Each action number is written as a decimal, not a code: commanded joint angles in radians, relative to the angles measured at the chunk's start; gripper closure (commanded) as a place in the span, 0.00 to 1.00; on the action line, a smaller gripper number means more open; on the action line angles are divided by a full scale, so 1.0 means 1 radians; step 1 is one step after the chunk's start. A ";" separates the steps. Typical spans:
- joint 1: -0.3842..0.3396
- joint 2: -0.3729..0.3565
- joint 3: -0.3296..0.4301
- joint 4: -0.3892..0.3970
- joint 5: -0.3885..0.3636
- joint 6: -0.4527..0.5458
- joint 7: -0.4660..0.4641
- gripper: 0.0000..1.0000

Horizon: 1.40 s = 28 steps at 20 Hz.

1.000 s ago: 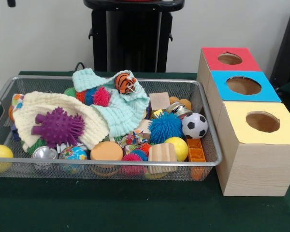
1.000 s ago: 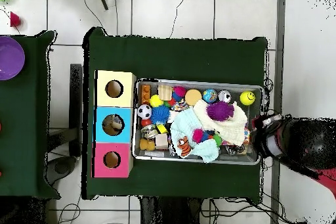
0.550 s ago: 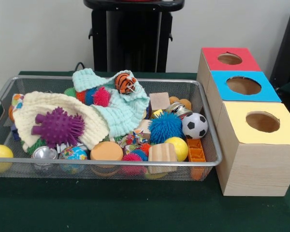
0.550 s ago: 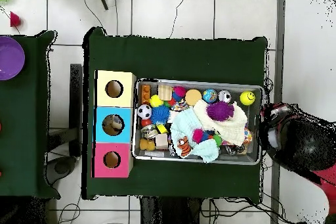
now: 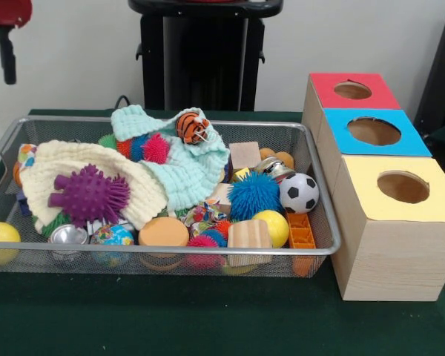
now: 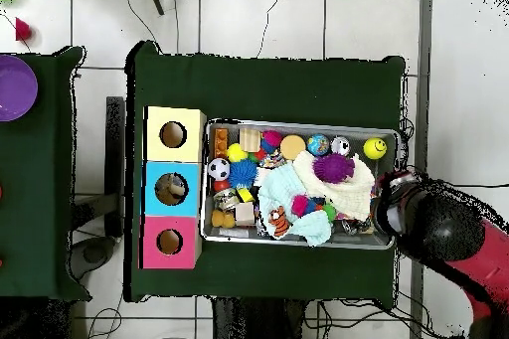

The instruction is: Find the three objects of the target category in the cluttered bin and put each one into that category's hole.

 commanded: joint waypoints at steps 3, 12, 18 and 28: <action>0.053 0.036 0.042 0.085 0.037 -0.012 0.094 0.00; 0.047 0.094 0.040 0.117 0.032 -0.139 0.105 0.00; 0.028 0.172 0.043 0.140 0.015 -0.245 0.111 0.00; 0.014 0.266 0.036 0.155 0.031 -0.282 0.106 0.00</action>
